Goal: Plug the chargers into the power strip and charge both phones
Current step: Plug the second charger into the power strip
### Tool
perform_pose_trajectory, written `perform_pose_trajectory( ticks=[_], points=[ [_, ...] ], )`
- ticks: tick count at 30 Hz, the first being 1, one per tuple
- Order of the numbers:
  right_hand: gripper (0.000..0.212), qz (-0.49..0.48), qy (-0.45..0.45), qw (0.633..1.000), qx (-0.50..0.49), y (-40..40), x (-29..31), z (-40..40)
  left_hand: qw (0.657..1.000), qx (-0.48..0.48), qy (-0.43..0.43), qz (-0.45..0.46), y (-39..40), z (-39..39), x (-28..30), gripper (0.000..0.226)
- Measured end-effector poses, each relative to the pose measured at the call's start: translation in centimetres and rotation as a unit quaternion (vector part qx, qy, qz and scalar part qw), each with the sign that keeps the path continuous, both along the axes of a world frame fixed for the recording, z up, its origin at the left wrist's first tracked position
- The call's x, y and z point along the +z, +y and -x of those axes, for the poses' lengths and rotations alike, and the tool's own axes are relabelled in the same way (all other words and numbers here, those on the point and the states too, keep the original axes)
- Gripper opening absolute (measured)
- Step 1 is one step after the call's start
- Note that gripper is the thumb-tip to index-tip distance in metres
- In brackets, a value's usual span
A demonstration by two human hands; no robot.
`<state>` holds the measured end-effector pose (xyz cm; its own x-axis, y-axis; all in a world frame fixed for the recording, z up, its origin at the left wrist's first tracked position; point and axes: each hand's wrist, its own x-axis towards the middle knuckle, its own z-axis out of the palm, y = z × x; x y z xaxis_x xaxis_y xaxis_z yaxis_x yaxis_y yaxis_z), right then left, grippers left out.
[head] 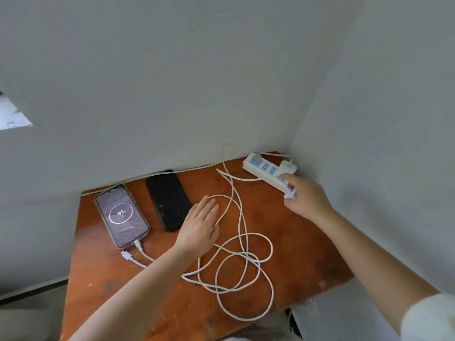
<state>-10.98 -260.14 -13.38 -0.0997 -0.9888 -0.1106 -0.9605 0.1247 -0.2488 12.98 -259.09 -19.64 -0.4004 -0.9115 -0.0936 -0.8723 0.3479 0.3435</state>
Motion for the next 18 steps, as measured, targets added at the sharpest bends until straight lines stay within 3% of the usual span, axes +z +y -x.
perform_pose_trajectory(
  ticks=[7, 11, 18],
  points=[
    [0.05, 0.047, -0.013, 0.991, 0.125, -3.1, -0.3, 2.1, 0.99, 0.092, 0.073, 0.079, -3.5, 6.7, 3.8, 0.055],
    [0.048, 0.077, -0.06, 0.986, 0.134, -4.9, 0.4, 3.1, 0.994, 0.056, 0.04, 0.081, -5.7, 7.5, 4.7, 0.039],
    [0.015, 0.144, -0.091, 0.979, 0.11, -9.4, 3.4, 5.3, 0.997, 0.036, -0.004, 0.071, -9.3, 9.5, 7.1, 0.055]
  ],
)
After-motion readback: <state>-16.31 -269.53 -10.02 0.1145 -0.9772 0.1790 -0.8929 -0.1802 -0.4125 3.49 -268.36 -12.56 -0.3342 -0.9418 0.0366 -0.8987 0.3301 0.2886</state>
